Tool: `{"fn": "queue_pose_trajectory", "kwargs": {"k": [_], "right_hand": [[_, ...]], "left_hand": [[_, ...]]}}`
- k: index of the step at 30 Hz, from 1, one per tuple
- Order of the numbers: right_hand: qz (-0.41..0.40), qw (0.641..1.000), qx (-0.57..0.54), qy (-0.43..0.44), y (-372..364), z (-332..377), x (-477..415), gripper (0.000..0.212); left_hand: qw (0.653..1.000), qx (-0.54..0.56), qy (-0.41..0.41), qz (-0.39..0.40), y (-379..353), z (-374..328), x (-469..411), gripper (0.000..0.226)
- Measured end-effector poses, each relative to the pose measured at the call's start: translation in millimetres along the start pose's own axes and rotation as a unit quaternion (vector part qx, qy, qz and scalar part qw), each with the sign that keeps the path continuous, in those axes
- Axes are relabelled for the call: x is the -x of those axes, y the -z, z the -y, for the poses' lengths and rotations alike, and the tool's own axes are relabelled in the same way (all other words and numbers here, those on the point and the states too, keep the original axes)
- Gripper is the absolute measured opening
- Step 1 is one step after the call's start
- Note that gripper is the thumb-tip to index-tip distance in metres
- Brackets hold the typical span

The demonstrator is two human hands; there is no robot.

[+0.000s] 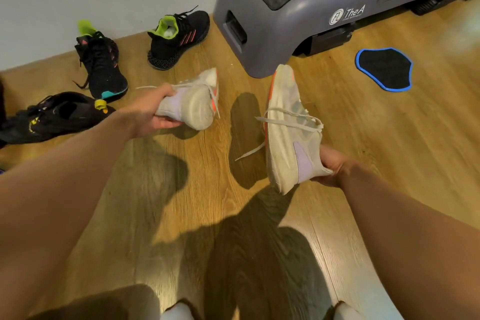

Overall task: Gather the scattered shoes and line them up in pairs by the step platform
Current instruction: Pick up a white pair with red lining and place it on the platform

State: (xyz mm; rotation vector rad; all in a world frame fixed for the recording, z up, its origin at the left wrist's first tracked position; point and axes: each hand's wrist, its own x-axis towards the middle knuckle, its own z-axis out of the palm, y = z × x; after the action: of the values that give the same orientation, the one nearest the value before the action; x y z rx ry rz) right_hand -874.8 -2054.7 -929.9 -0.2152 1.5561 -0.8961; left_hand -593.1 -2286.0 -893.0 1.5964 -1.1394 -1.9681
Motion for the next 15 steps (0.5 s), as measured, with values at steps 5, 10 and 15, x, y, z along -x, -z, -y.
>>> {"fn": "queue_pose_trajectory", "kwargs": {"k": [5, 10, 15], "right_hand": [[-0.080, 0.996, 0.040, 0.005, 1, 4, -6, 0.019], [-0.171, 0.983, 0.060, 0.036, -11, 12, -14, 0.021], [-0.245, 0.940, 0.221, 0.082, -21, 15, -23, 0.021]], "left_hand": [[0.871, -0.431, -0.236, -0.004, -40, 8, 7, 0.030], [0.651, -0.698, -0.297, -0.018, -67, 37, 11, 0.034], [0.612, -0.738, -0.284, -0.033, -75, 73, 16, 0.045]]}}
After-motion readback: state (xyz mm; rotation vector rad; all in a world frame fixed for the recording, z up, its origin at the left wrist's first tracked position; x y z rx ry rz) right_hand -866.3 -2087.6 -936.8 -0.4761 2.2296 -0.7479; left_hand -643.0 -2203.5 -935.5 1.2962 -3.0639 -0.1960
